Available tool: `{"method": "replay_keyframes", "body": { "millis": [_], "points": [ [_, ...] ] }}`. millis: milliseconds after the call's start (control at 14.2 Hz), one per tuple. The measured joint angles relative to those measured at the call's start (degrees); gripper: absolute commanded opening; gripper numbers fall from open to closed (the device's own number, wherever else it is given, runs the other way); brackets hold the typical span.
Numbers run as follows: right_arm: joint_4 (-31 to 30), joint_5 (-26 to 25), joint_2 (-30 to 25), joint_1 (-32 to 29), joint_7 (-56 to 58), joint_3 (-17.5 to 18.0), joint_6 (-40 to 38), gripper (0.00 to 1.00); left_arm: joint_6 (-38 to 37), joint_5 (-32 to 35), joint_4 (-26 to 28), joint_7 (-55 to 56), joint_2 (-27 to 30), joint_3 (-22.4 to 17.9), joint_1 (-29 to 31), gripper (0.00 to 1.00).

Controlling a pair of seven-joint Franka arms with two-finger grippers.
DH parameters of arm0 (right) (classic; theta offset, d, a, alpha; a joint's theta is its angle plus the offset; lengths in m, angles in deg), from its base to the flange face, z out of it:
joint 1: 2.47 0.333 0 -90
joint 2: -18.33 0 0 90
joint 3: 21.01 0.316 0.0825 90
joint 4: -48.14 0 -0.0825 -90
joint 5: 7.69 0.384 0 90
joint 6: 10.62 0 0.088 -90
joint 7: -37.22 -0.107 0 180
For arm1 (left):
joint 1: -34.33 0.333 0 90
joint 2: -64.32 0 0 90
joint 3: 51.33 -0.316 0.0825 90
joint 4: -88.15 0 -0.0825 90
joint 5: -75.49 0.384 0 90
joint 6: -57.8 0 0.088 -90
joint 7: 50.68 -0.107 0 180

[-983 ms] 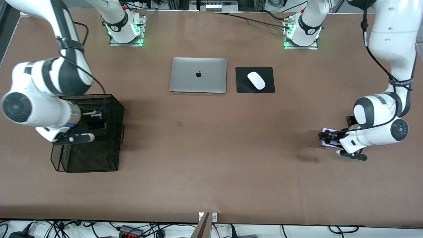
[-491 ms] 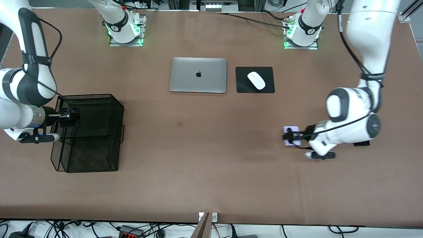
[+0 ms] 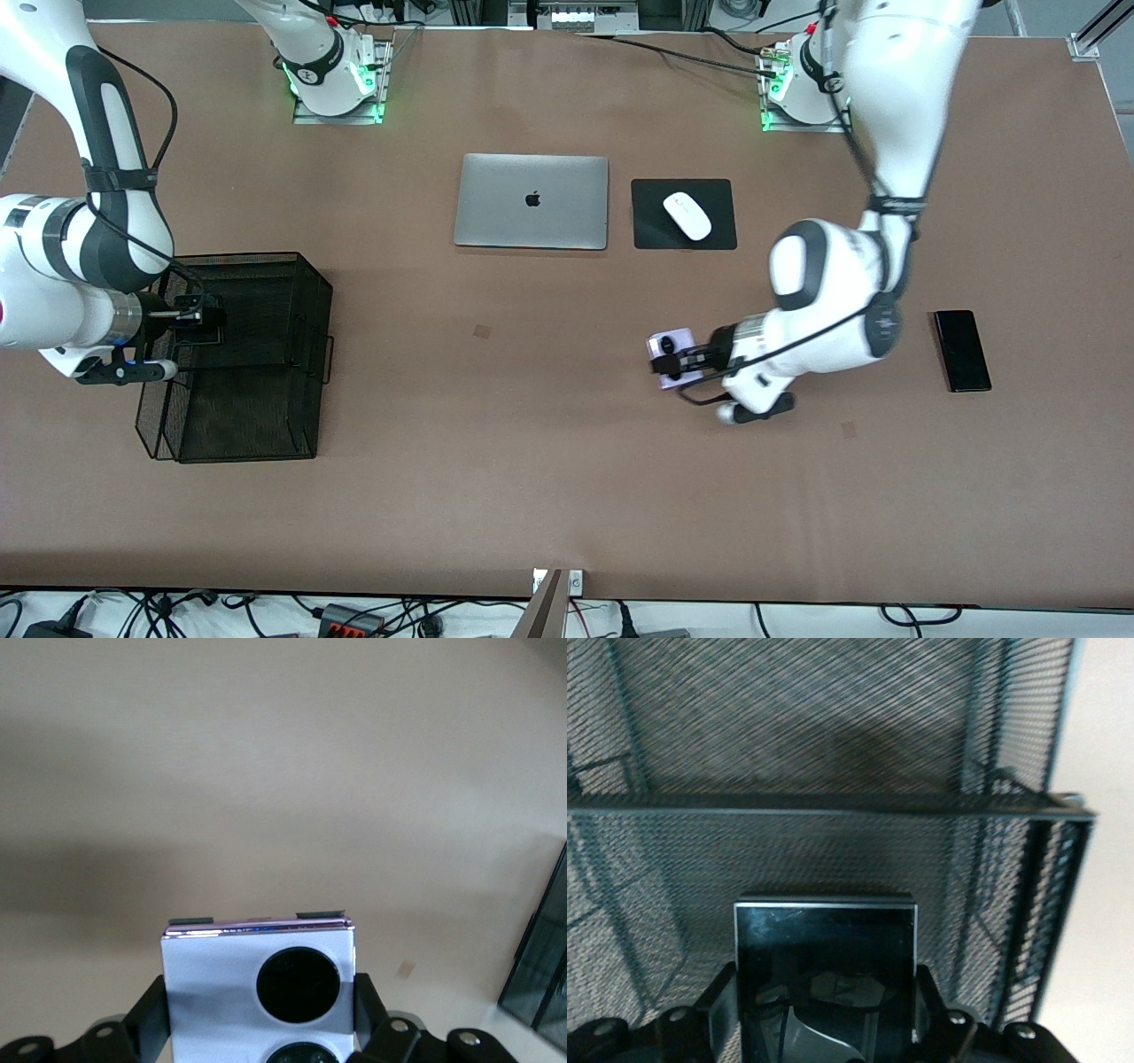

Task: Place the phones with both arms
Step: 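Carry the white flip phone toward the table middle with the left gripper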

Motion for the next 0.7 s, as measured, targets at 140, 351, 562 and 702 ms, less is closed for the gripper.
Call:
{"method": "replay_keyframes", "body": {
  "millis": [140, 351, 562, 702],
  "points": [
    [-0.03, -0.14, 0.12, -0.44, 0.00, -0.01, 0.58, 0.62, 3.57, -2.58, -4.22, 3.83, -4.12, -1.89, -4.70, 0.36],
    [-0.02, -0.24, 0.24, -1.15, 0.00, -0.04, 0.67, 1.00, 9.57, -5.76, -10.39, 12.84, -8.81, -3.29, -10.05, 0.36],
    [1.50, -0.30, -0.15, -1.23, -0.05, 0.07, 0.50, 1.00, 18.32, -11.67, -14.96, 20.07, -12.32, -3.51, -13.01, 0.36],
    [4.93, -0.30, -1.09, -0.56, -0.05, 0.54, -1.32, 1.00, 23.21, -18.17, -15.79, 20.50, -13.85, -3.61, -14.48, 0.36]
  ]
}}
